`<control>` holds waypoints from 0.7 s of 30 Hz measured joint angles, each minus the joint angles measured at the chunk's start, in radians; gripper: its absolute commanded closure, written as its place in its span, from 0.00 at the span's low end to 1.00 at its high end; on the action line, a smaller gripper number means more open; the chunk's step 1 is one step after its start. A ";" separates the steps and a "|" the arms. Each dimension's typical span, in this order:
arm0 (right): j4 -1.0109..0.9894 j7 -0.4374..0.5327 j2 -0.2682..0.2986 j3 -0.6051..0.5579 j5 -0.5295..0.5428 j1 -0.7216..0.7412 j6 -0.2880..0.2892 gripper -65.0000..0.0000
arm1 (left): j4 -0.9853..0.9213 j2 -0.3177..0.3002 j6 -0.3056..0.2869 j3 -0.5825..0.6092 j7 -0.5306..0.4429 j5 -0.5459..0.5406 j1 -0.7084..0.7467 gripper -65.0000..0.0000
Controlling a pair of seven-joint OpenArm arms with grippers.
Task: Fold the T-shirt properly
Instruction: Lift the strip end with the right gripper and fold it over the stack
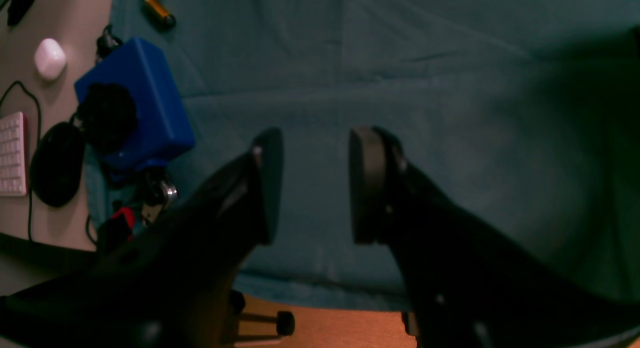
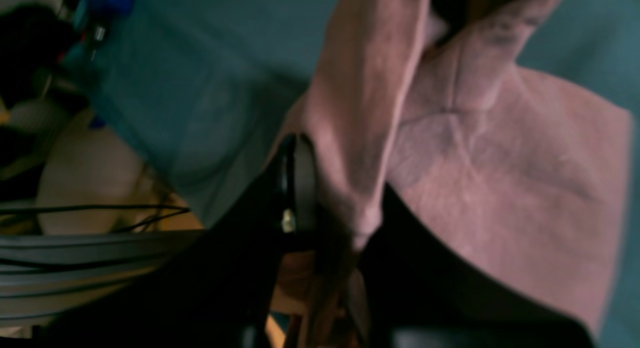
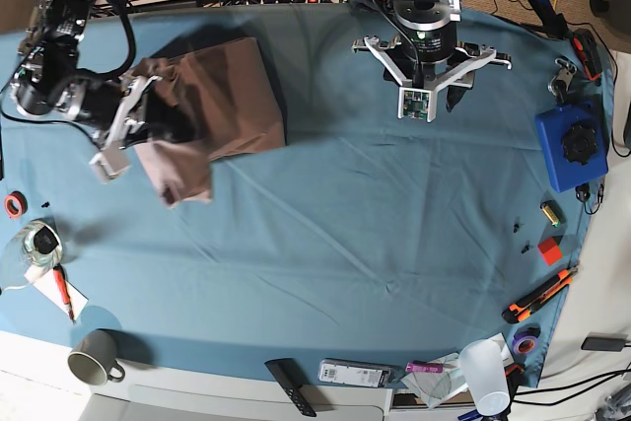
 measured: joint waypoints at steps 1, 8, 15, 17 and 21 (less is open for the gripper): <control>0.000 0.000 0.000 -0.020 0.000 0.000 0.000 1.00 | 0.000 0.000 0.000 0.000 -0.001 0.000 0.000 0.68; 0.000 -0.001 0.000 -0.085 -0.059 0.000 0.000 1.00 | 0.000 0.000 0.000 0.000 -0.008 0.000 0.000 0.68; 0.000 0.003 0.002 -0.085 -0.079 0.000 0.000 0.75 | 0.000 0.000 0.000 0.000 -0.008 0.000 0.000 0.68; 0.000 0.003 0.003 -0.085 -0.077 0.000 0.000 0.73 | 0.000 0.000 0.000 0.000 -0.008 0.000 0.000 0.68; 0.026 0.001 0.003 -0.085 0.035 0.000 -0.002 0.73 | 0.000 0.000 0.000 0.000 -0.008 0.000 0.000 0.68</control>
